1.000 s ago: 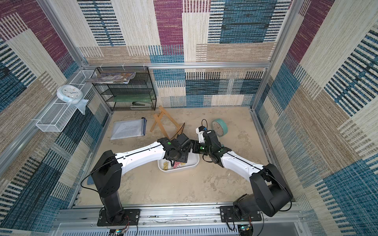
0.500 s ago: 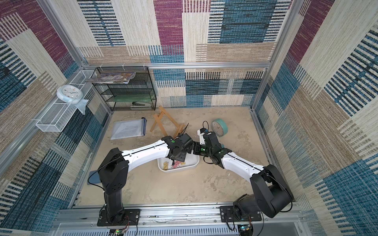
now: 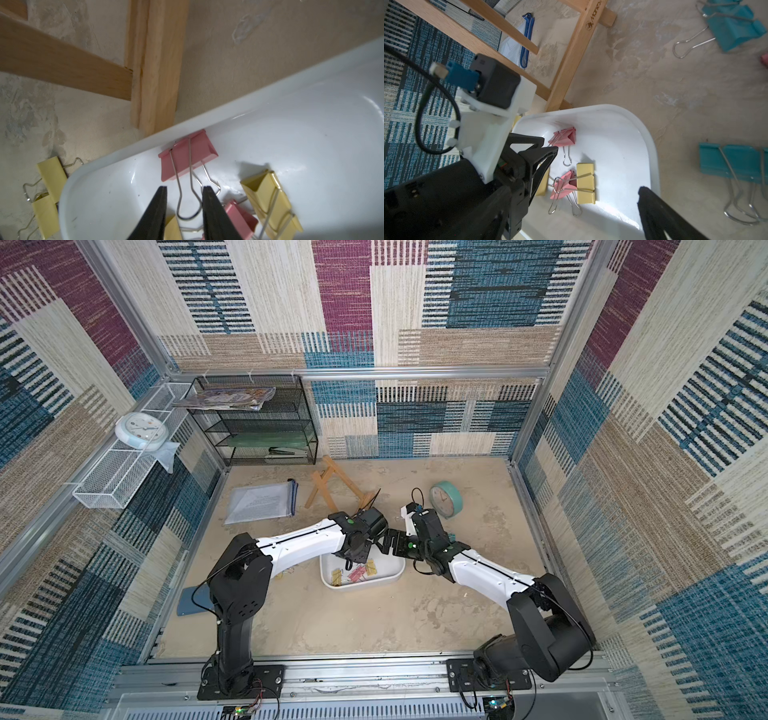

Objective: Take out the binder clips from the storage box
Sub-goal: Pick up the binder clip from the storage box, then place the binder clip at the center of the board.

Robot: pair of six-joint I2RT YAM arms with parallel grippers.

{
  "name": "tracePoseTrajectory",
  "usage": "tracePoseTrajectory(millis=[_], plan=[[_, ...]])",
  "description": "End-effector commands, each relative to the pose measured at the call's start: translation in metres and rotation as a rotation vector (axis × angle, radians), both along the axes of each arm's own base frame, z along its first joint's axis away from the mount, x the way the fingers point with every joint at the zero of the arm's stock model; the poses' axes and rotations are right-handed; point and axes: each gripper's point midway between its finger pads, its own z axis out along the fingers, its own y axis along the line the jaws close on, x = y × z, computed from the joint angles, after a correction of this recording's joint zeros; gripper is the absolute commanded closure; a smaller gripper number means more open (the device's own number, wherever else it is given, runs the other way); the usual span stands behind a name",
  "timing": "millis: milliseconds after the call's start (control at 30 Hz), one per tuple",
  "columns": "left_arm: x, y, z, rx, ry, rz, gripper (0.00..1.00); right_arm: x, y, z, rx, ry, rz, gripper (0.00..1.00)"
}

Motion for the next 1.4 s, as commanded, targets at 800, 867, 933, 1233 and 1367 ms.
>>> tracePoseTrajectory(millis=[800,867,933,1233,1367], plan=[[0.005,0.021,0.039,0.020,-0.116,0.009,1.00,0.002,0.001,-0.003,-0.001,0.028,-0.012,0.01],[0.002,0.022,0.052,-0.021,-0.145,0.023,1.00,0.003,0.003,0.000,0.005,0.025,-0.010,0.01],[-0.004,0.028,0.067,-0.063,-0.179,0.050,1.00,0.004,0.006,0.004,0.018,0.018,0.000,0.01],[-0.055,0.083,0.089,-0.198,-0.259,0.237,1.00,0.003,0.025,0.018,0.025,-0.023,0.064,0.01],[-0.084,0.118,0.079,-0.170,-0.249,0.326,1.00,0.002,0.041,0.016,-0.013,-0.022,0.099,0.01]])
